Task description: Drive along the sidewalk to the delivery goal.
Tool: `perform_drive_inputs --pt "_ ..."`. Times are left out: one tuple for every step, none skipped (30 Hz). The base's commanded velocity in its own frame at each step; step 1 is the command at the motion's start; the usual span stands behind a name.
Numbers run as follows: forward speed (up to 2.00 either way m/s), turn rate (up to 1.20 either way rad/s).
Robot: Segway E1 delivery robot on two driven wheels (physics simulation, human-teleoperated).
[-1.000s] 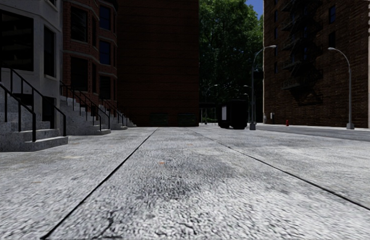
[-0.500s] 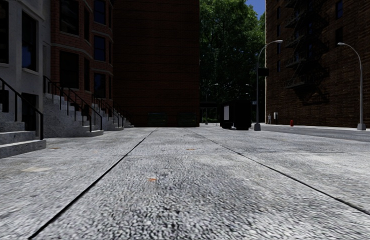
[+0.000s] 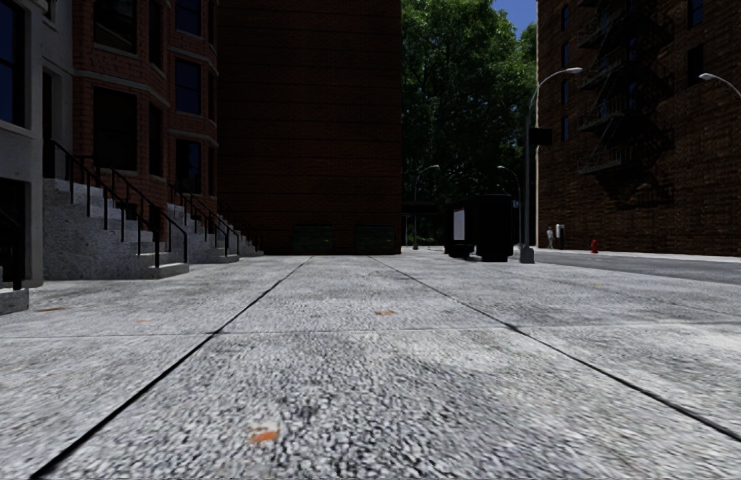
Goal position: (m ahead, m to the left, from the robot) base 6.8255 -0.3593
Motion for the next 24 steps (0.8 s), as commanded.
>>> perform_drive_inputs --pt "2.00 0.00" --pt "2.00 0.00" --pt "2.00 0.00" --pt "2.00 0.00" --pt "2.00 0.00" --pt "2.00 0.00" --pt "2.00 0.00" --pt "2.00 0.00" --pt "2.00 0.00" --pt "2.00 0.00" --pt "2.00 0.00" --pt "2.00 0.00" --pt "2.00 0.00" --pt "2.00 0.00" --pt "2.00 0.00" --pt "2.00 0.00" --pt "2.00 0.00" --pt "2.00 0.00" --pt "2.00 0.00" --pt "2.00 0.00" --pt "2.00 0.00" --pt "2.00 0.00" --pt "2.00 0.00" --pt "2.00 0.00"
